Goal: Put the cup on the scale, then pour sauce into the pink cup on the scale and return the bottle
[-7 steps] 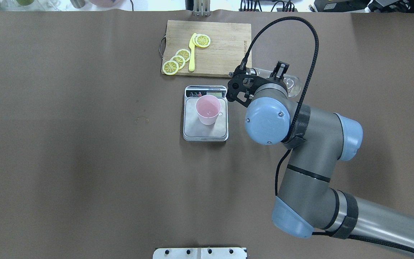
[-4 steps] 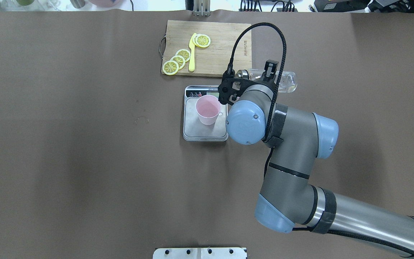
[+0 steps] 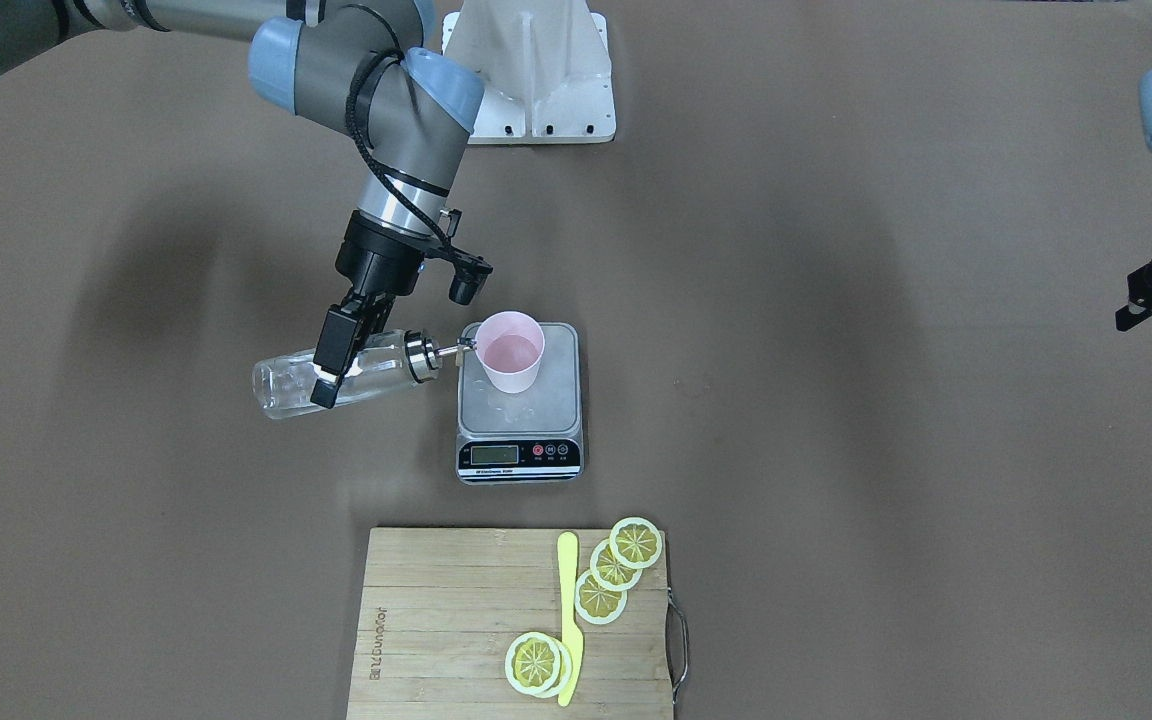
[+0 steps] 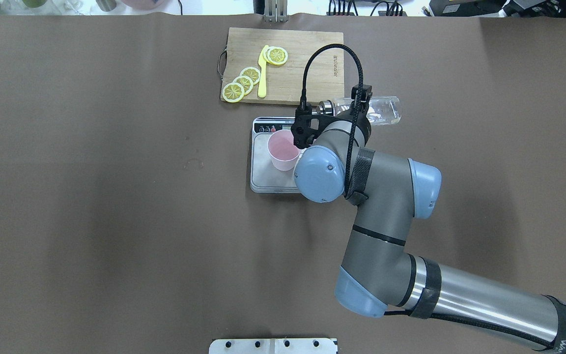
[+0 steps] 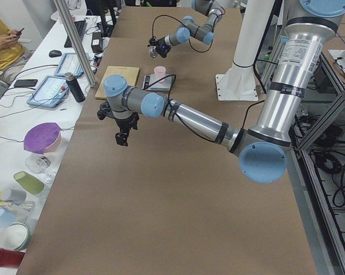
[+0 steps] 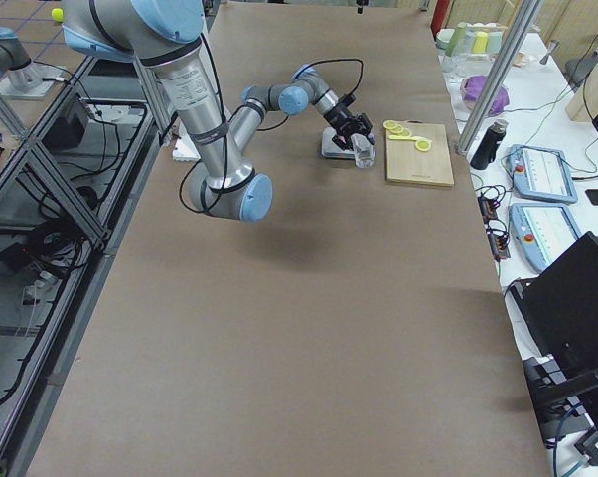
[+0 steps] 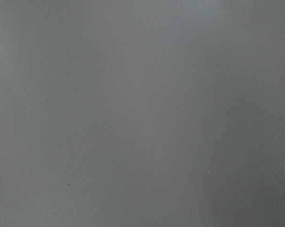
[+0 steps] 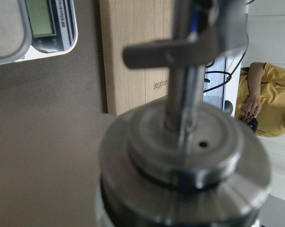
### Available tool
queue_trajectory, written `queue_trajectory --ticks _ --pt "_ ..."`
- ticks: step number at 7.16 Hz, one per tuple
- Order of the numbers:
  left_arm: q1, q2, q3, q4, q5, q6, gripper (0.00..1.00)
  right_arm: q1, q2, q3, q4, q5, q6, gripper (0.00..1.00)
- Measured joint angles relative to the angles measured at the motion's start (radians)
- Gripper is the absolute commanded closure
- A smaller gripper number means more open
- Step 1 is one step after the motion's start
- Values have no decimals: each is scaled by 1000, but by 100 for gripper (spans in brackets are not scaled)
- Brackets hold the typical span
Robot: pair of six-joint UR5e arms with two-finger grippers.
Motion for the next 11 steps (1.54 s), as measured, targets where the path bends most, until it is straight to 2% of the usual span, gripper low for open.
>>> queue_trajectory --ticks 6,11 --pt "-1 0 3 0 0 0 0 -17 33 7 -184 -95 -9 100" --pt "-2 0 5 0 0 0 0 -18 62 8 -224 -110 -8 100"
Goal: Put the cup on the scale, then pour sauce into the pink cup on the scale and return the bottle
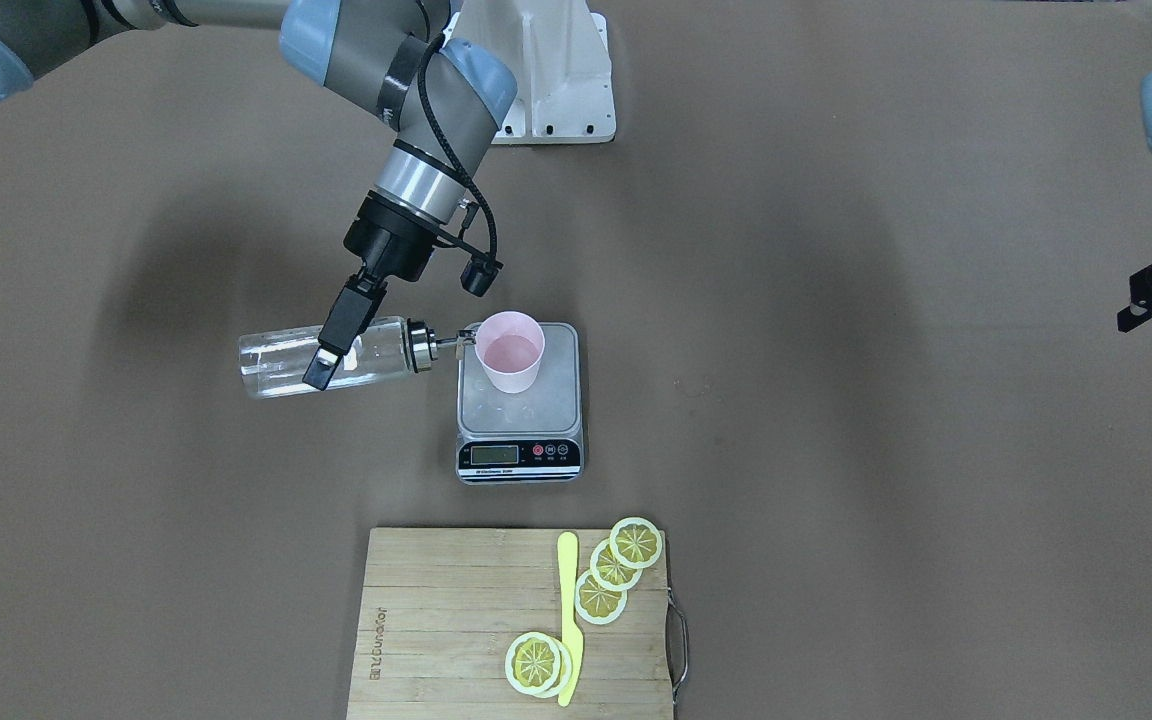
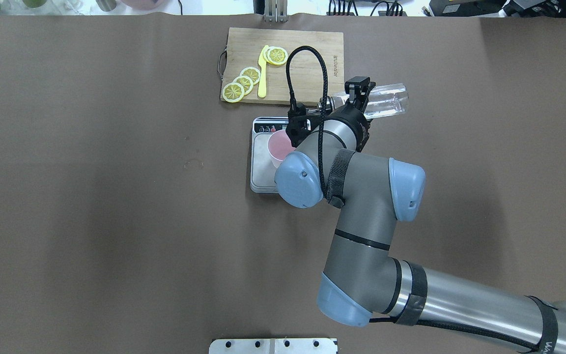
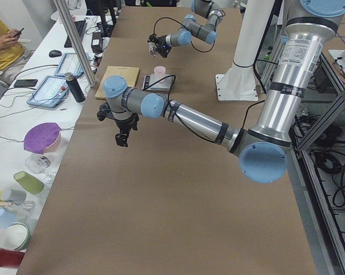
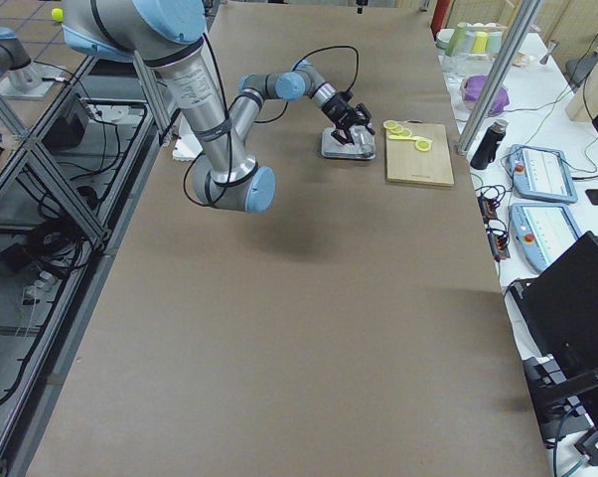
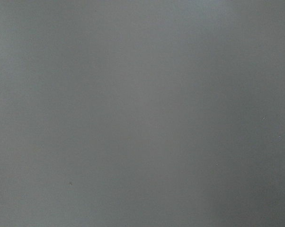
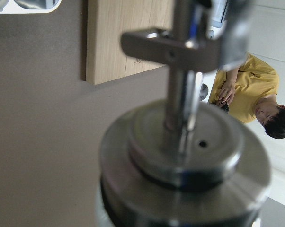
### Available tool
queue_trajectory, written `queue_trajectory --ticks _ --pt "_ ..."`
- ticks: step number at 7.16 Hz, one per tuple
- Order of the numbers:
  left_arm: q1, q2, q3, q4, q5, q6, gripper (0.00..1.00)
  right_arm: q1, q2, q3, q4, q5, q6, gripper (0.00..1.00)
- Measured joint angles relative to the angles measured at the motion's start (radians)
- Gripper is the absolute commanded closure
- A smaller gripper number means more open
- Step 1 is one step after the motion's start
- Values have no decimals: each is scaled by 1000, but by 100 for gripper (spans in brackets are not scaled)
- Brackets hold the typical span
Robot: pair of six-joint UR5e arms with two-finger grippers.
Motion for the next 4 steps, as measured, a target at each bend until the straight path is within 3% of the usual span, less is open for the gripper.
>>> queue_trajectory --ticks 4 --pt "-4 0 0 2 0 -1 0 -10 22 -1 -28 -20 3 100"
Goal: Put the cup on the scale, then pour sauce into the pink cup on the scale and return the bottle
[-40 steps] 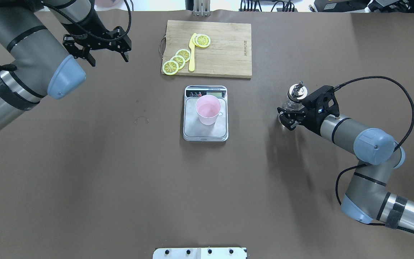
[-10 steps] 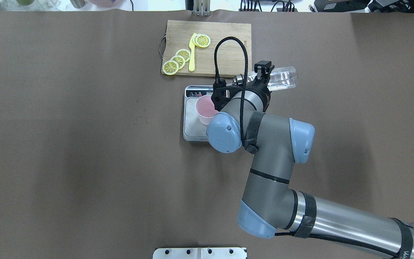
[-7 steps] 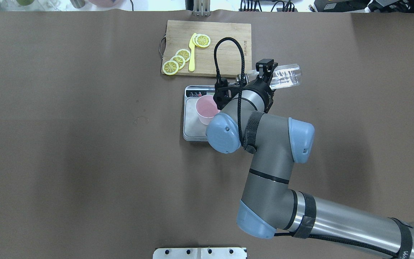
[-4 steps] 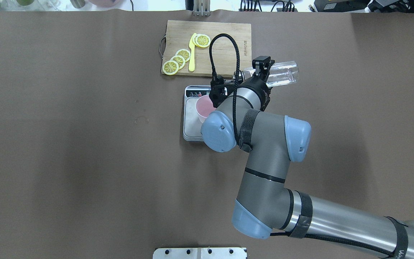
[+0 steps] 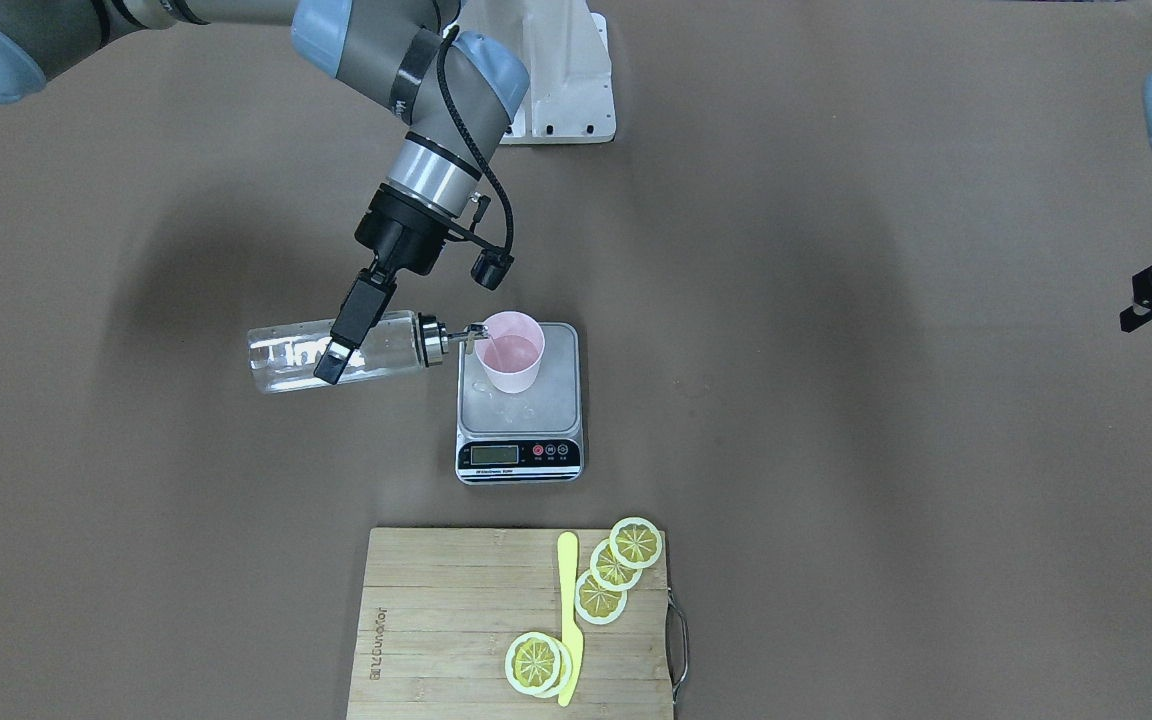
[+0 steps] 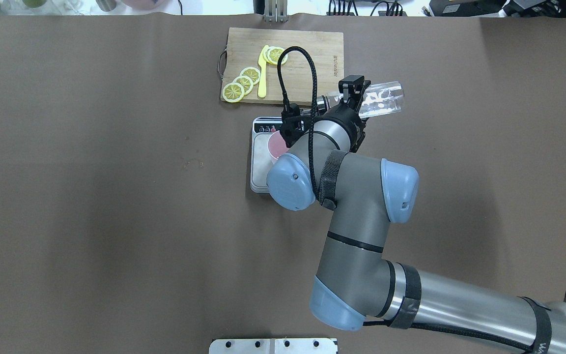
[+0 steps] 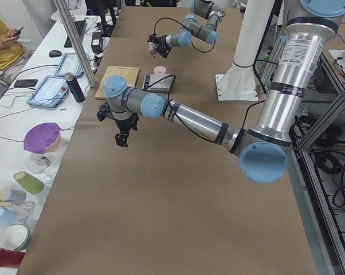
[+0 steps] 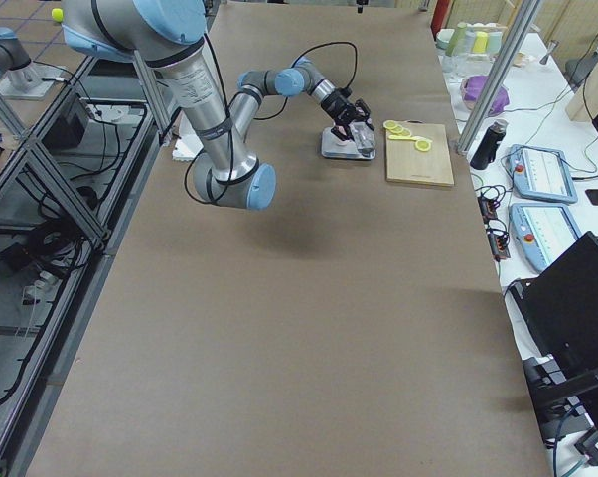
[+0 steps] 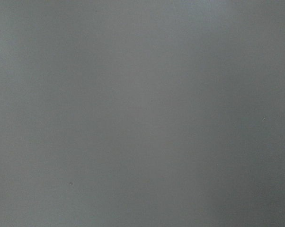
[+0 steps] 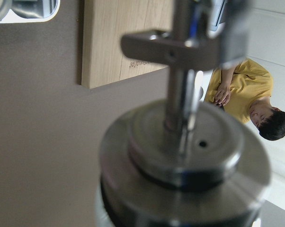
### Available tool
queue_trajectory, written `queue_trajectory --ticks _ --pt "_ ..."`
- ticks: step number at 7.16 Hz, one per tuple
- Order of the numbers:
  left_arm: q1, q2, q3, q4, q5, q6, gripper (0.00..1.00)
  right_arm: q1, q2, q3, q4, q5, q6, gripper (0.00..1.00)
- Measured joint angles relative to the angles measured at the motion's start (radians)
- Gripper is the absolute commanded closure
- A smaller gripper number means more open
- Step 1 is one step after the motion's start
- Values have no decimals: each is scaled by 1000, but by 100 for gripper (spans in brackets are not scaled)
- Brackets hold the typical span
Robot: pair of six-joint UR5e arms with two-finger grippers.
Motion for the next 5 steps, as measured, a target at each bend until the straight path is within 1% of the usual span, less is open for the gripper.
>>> queue_trajectory --ticks 5 --pt "-6 -1 -2 2 -8 0 0 -1 -12 8 -4 -3 -1 100"
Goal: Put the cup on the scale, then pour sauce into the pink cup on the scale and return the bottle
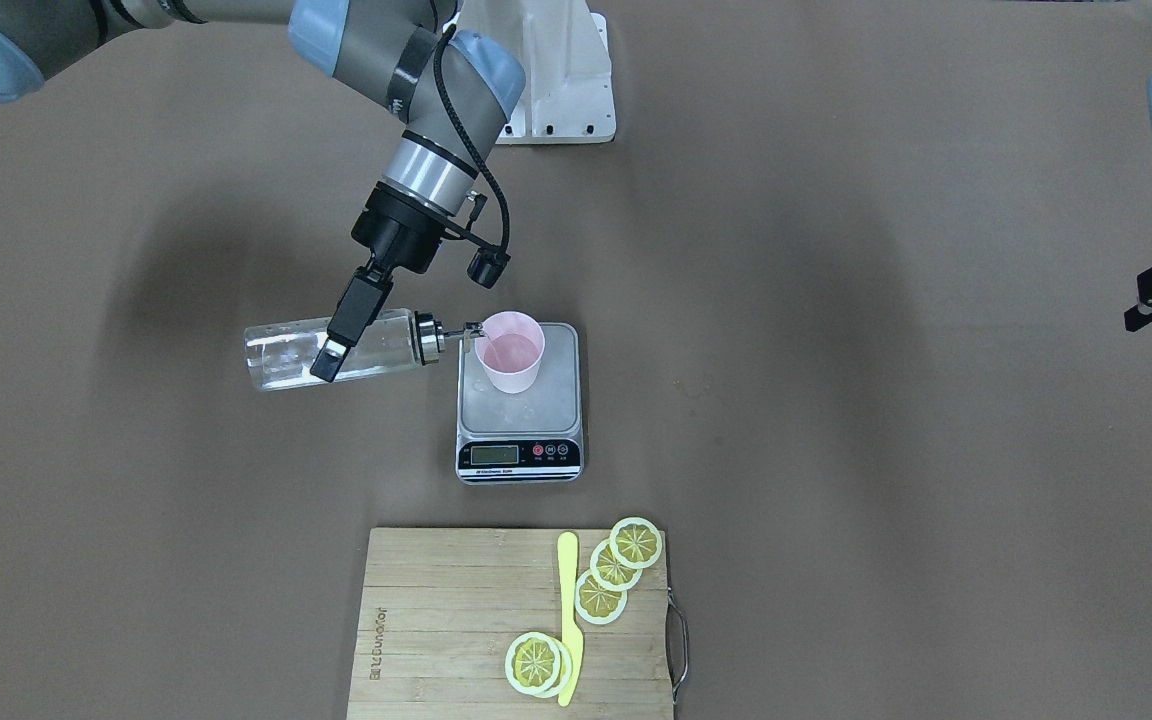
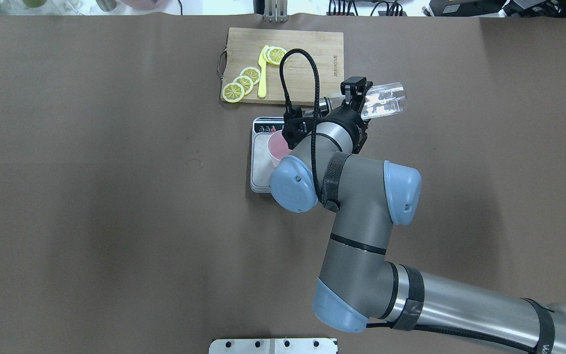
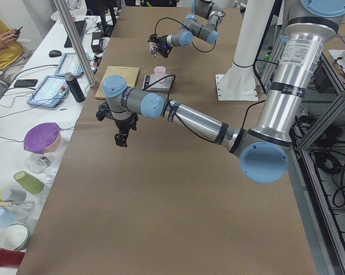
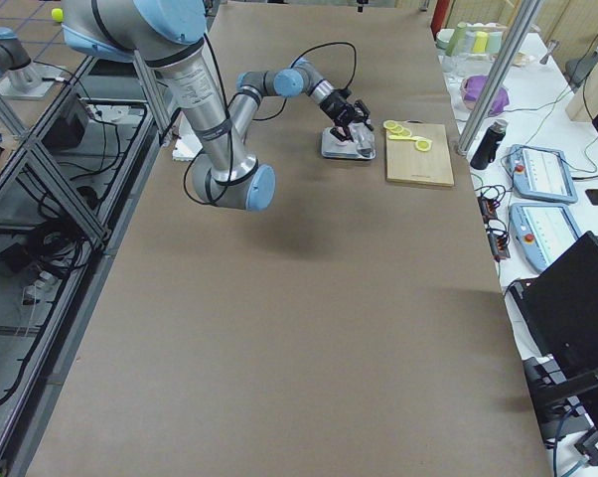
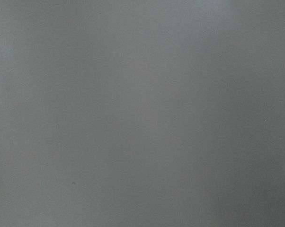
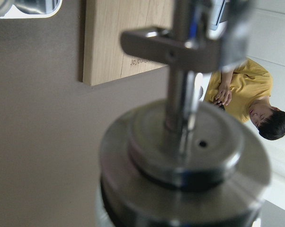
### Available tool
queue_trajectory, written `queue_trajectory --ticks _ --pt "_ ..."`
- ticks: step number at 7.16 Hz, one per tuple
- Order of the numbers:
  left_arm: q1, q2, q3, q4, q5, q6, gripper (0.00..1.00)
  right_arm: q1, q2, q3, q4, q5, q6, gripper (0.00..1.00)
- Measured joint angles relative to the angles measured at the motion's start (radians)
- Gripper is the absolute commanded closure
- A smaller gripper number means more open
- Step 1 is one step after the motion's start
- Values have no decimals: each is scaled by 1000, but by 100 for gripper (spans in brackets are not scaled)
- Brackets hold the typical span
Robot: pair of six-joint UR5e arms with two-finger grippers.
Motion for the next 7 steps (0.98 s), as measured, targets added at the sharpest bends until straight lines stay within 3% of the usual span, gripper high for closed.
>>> queue_trajectory --ticks 4,7 --pt "0 -1 -1 3 -6 -1 0 -3 -2 9 0 0 8 100" --pt "-2 -10 -2 9 -7 -2 0 -13 -33 102 19 28 65 100"
